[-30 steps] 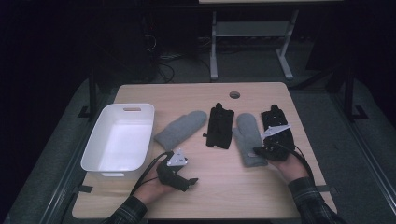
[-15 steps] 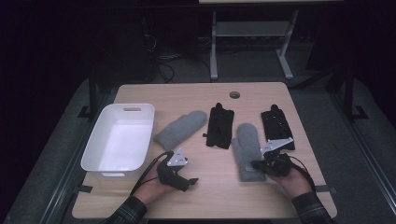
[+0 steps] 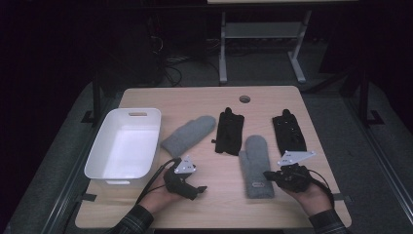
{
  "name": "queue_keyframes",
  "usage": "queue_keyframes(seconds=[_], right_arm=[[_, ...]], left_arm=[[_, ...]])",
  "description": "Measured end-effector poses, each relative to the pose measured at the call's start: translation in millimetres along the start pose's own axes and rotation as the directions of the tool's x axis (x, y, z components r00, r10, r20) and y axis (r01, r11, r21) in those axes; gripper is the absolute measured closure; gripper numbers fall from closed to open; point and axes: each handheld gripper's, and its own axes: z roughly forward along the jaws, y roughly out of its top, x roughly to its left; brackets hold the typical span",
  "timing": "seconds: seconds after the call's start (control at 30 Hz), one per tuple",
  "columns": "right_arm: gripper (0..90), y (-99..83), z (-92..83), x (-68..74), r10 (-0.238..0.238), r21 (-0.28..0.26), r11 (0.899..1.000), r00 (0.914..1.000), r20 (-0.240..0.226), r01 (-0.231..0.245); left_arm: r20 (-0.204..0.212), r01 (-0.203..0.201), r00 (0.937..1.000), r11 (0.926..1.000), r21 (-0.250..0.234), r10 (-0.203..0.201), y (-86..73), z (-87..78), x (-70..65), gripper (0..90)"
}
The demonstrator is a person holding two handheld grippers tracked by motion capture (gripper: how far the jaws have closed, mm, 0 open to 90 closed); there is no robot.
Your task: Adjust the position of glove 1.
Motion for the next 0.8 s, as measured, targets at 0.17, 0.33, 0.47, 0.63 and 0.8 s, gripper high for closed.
queue_keyframes(seconds=[0.17, 0.33, 0.47, 0.63, 0.8], right_arm=[[89.8, -14.4, -2.3, -11.2, 0.023, 0.033, 0.999, 0.9995, 0.02, -0.024], [89.8, -24.9, -0.1, -13.2, 0.027, 0.085, 0.996, 0.9995, 0.017, -0.028], [89.8, -28.3, 3.2, -10.2, 0.008, 0.109, 0.994, 0.9999, -0.009, -0.007], [89.8, -27.1, 7.2, -3.7, -0.021, 0.122, 0.992, 0.9985, -0.051, 0.027], [89.8, -24.8, 12.1, 5.3, -0.052, 0.127, 0.99, 0.9943, -0.093, 0.064]], left_arm=[[0.002, 0.001, 1.0, 1.0, -0.001, -0.001, 0.2, 0.3, 0.0, 11.9], [0.002, 0.006, 1.0, 1.0, 0.0, -0.006, 0.4, 0.4, -0.6, 12.0], [0.004, 0.012, 0.9999, 0.9999, -0.003, -0.012, 0.3, 0.6, -1.1, 12.0], [0.004, 0.01, 0.9999, 0.9999, -0.002, -0.01, 0.3, 0.5, -0.9, 11.9], [0.006, 0.009, 0.9999, 1.0, -0.002, -0.009, 0.4, 0.6, -0.7, 12.0]])
